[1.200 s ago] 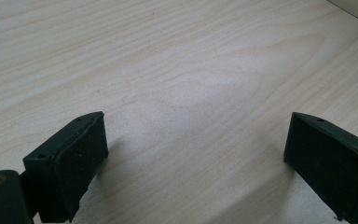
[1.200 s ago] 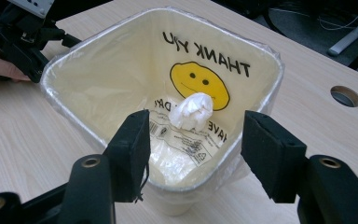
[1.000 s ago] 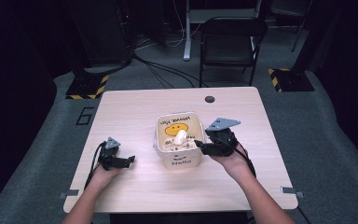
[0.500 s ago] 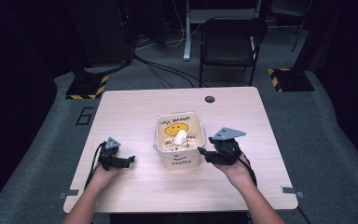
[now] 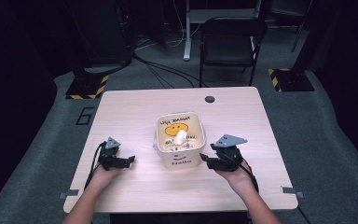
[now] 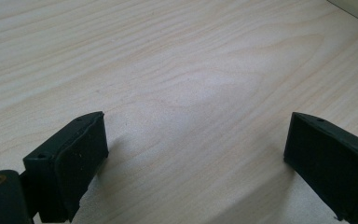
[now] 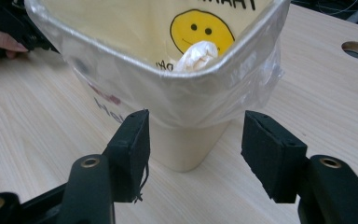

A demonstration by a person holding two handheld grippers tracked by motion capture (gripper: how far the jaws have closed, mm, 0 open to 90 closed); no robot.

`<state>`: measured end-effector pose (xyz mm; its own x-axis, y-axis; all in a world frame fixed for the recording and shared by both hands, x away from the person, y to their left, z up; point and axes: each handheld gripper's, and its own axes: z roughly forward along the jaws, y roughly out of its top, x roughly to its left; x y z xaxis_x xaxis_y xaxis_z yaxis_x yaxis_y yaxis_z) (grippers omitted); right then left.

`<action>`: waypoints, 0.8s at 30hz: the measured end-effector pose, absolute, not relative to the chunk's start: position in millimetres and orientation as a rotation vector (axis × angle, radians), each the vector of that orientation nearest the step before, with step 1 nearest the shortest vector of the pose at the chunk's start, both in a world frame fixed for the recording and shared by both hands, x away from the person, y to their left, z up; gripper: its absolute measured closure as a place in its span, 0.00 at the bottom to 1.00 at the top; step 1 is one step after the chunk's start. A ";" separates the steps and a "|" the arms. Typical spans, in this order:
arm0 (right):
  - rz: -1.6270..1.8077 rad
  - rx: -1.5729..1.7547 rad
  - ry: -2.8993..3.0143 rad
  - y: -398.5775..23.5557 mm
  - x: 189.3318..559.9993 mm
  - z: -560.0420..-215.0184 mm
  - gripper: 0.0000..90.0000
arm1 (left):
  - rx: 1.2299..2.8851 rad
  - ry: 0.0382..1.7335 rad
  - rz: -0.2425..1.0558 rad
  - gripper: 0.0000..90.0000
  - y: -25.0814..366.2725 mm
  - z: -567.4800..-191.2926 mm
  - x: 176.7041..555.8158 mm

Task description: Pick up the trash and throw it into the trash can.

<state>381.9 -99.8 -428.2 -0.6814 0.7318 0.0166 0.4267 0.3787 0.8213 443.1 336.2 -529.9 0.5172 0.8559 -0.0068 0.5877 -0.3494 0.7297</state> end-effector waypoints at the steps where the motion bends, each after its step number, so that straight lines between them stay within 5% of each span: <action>1: 1.201 1.005 2.296 -100.1 381.2 -429.9 0.46 | 2.072 1.170 0.500 0.07 336.3 -529.8 443.2; 24: 1.081 1.075 2.312 -123.3 382.2 -480.0 0.44 | 2.068 1.175 0.499 0.07 335.9 -529.9 442.8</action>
<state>382.2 -123.3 -480.0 -0.6408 0.7677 -0.0104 0.4841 0.4146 0.7706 442.8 335.9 -529.9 0.5150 0.8571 -0.0083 0.5892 -0.3470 0.7297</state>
